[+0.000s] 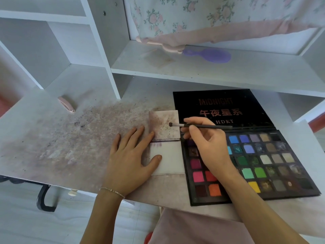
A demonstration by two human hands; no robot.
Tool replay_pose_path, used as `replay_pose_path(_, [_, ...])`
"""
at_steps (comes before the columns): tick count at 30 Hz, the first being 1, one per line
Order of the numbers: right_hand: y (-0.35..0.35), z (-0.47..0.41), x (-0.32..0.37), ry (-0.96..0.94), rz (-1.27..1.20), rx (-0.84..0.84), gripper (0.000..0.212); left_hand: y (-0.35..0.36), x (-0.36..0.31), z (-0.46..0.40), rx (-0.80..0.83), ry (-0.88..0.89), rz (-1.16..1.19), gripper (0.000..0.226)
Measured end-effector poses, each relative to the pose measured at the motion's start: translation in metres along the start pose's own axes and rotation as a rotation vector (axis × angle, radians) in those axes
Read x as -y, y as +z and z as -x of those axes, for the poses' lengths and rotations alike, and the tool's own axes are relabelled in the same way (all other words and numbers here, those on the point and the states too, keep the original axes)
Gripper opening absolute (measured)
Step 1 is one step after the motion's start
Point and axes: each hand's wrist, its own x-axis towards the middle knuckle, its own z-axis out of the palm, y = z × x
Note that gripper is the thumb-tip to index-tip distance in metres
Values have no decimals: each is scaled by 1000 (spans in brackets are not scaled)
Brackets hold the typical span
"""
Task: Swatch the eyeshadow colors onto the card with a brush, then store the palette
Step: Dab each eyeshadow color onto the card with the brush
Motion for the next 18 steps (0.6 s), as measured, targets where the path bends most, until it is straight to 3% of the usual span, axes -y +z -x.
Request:
replay_pose_path(13, [-94, 21, -1, 45, 210, -262, 27, -3, -6, -3, 3, -60, 43, 79])
replay_pose_path(18, [-108, 25, -10, 39, 284, -216, 30, -4, -9, -2, -14, -55, 40, 76])
